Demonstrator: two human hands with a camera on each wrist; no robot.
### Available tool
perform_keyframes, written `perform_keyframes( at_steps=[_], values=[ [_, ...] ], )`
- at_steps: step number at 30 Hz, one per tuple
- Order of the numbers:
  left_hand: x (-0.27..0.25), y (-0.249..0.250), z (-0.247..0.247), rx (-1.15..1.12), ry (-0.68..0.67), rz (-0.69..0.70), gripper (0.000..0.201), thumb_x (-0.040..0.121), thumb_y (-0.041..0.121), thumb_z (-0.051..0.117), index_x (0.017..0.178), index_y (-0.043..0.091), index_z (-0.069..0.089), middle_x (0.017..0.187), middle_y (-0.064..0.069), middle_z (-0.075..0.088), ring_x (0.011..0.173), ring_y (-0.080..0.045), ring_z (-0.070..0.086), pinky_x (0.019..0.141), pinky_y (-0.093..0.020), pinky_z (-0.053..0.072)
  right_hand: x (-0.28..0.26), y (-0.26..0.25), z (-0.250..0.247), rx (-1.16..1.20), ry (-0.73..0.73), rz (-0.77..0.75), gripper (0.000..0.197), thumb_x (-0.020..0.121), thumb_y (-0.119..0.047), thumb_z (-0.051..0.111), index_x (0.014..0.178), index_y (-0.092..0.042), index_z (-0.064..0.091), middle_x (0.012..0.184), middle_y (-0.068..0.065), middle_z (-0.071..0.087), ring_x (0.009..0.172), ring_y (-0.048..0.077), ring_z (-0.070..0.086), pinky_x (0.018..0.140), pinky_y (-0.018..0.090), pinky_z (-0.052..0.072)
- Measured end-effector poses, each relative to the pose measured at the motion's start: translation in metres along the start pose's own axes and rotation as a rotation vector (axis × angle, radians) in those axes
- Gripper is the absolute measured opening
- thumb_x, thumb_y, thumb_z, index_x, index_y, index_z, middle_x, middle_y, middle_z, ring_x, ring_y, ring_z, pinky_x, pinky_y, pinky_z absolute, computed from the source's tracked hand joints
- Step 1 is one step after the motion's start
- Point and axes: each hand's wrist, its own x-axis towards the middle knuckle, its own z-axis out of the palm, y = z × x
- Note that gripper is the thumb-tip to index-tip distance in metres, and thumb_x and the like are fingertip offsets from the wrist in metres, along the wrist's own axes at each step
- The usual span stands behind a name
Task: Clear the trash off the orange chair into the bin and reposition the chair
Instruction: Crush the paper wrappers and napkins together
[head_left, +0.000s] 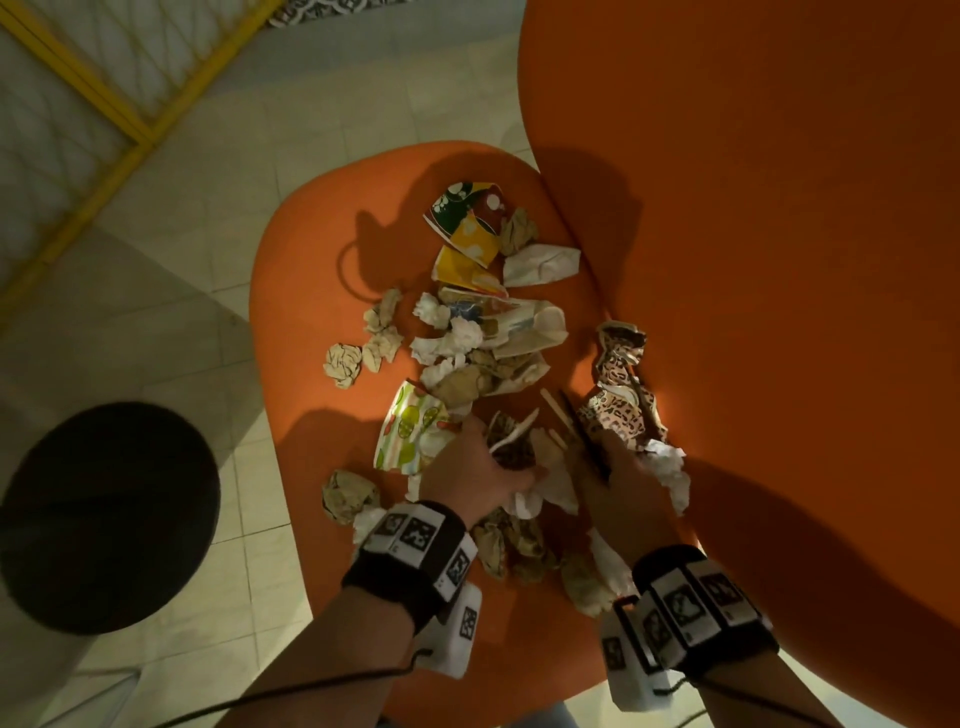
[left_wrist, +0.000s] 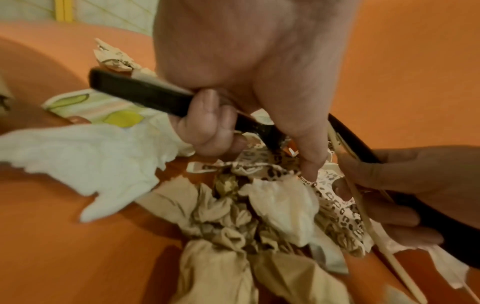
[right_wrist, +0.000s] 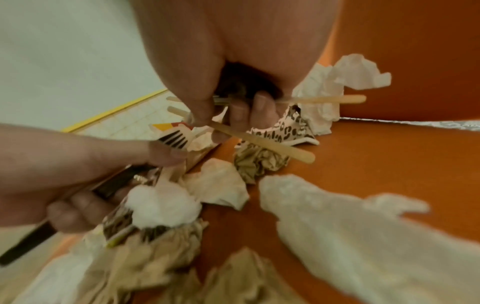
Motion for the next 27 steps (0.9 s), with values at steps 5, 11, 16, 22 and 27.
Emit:
perform_keyframes(
  at_steps=[5, 11, 16, 22, 27],
  values=[
    [-0.011, -0.013, -0.015, -0.183, 0.064, 0.014, 0.076, 0.069, 0.062, 0.069, 0.13, 0.028, 0.041, 0.112, 0.013, 0.052, 0.103, -0.015, 0.056, 0.086, -0.032, 0.047, 0.012, 0.004, 0.004, 0.166, 0.089, 0.097, 0.015, 0.093, -0.032, 0.054, 0.097, -0.02, 0.063, 0.077, 0.003, 0.068, 0.077, 0.024, 0.066, 0.073, 0.045, 0.055],
    [0.004, -0.034, -0.063, -0.382, 0.43, -0.036, 0.063, 0.077, 0.061, 0.061, 0.124, 0.022, 0.047, 0.099, -0.007, 0.065, 0.07, -0.021, 0.057, 0.057, -0.027, 0.04, 0.014, -0.016, 0.002, -0.028, -0.141, 0.171, 0.035, 0.087, -0.046, 0.059, 0.116, -0.028, 0.058, 0.093, -0.004, 0.065, 0.083, 0.016, 0.061, 0.074, 0.032, 0.048],
    [0.032, -0.015, -0.077, -0.2, 0.397, 0.065, 0.055, 0.084, 0.051, 0.06, 0.127, 0.02, 0.049, 0.116, 0.002, 0.06, 0.101, -0.019, 0.058, 0.071, -0.025, 0.039, 0.003, -0.024, 0.017, -0.114, -0.219, 0.107, 0.049, 0.075, -0.039, 0.076, 0.113, -0.011, 0.062, 0.101, 0.003, 0.066, 0.09, 0.019, 0.061, 0.078, 0.03, 0.048],
    [0.063, 0.006, -0.076, 0.185, 0.145, -0.017, 0.075, 0.082, 0.056, 0.059, 0.14, 0.015, 0.035, 0.143, -0.01, 0.044, 0.118, -0.032, 0.053, 0.083, -0.035, 0.044, 0.004, -0.016, 0.021, -0.144, -0.151, 0.155, 0.031, 0.087, -0.026, 0.063, 0.112, -0.009, 0.056, 0.094, 0.004, 0.059, 0.09, 0.025, 0.059, 0.061, 0.021, 0.037],
    [0.054, 0.004, -0.076, 0.149, 0.249, 0.075, 0.036, 0.094, 0.03, 0.052, 0.104, -0.004, 0.058, 0.1, -0.028, 0.058, 0.086, -0.037, 0.056, 0.048, -0.027, 0.024, 0.012, -0.01, 0.011, -0.091, -0.076, 0.16, 0.023, 0.089, -0.028, 0.059, 0.108, -0.016, 0.064, 0.093, 0.007, 0.066, 0.088, 0.025, 0.062, 0.07, 0.027, 0.043]
  ],
)
